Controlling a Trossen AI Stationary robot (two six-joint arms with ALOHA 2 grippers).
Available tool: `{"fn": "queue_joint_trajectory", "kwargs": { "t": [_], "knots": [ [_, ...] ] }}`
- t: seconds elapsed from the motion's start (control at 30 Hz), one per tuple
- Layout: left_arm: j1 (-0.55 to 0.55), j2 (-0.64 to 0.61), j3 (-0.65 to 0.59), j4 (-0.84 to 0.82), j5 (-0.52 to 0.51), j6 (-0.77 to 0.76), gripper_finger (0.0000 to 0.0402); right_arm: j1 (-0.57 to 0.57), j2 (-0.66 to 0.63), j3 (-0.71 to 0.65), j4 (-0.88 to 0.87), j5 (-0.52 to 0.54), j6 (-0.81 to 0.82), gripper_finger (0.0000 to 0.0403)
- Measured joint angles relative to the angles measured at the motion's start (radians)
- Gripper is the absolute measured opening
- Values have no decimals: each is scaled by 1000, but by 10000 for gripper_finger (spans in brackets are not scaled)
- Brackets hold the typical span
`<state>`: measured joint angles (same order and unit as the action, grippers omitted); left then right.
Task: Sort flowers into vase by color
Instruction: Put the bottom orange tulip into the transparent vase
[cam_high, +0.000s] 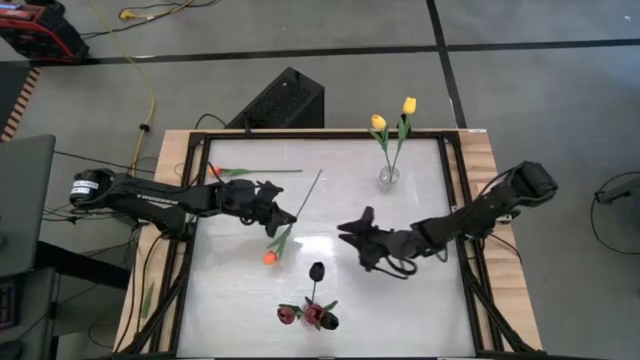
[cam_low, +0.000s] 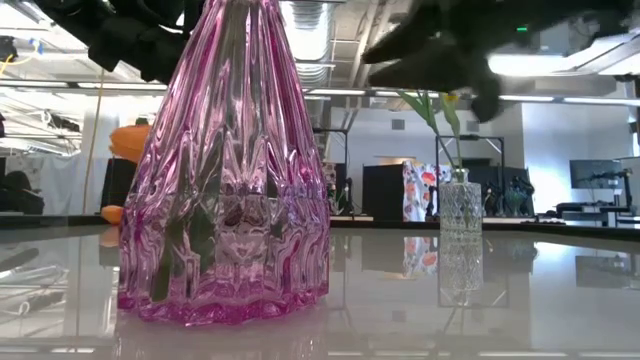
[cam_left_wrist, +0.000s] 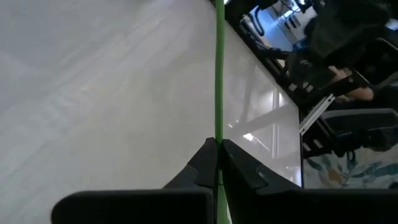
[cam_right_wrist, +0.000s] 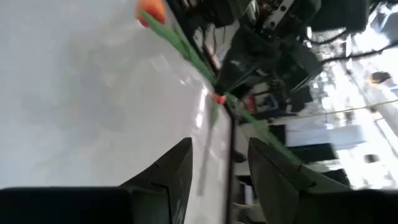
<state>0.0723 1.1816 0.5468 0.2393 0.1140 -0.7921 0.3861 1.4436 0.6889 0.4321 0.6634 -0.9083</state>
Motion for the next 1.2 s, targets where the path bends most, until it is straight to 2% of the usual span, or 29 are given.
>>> {"fn": "queue_joint_trajectory", "kwargs": {
  "t": [0.23,0.47,0.73,0.97,1.2],
  "knots": [
    [0,27,-1,26,16,-45,0,-77,163,154,3,20,-221,179],
    [16,112,0,69,59,-105,0,-142,295,282,5,19,-320,179],
    [33,196,63,72,87,-106,0,-169,394,334,-9,15,-333,179],
    [32,246,128,69,118,-99,0,-187,424,334,-16,16,-318,178],
    [32,246,137,52,111,-91,0,-169,424,334,-37,59,-301,139]
  ]
}}
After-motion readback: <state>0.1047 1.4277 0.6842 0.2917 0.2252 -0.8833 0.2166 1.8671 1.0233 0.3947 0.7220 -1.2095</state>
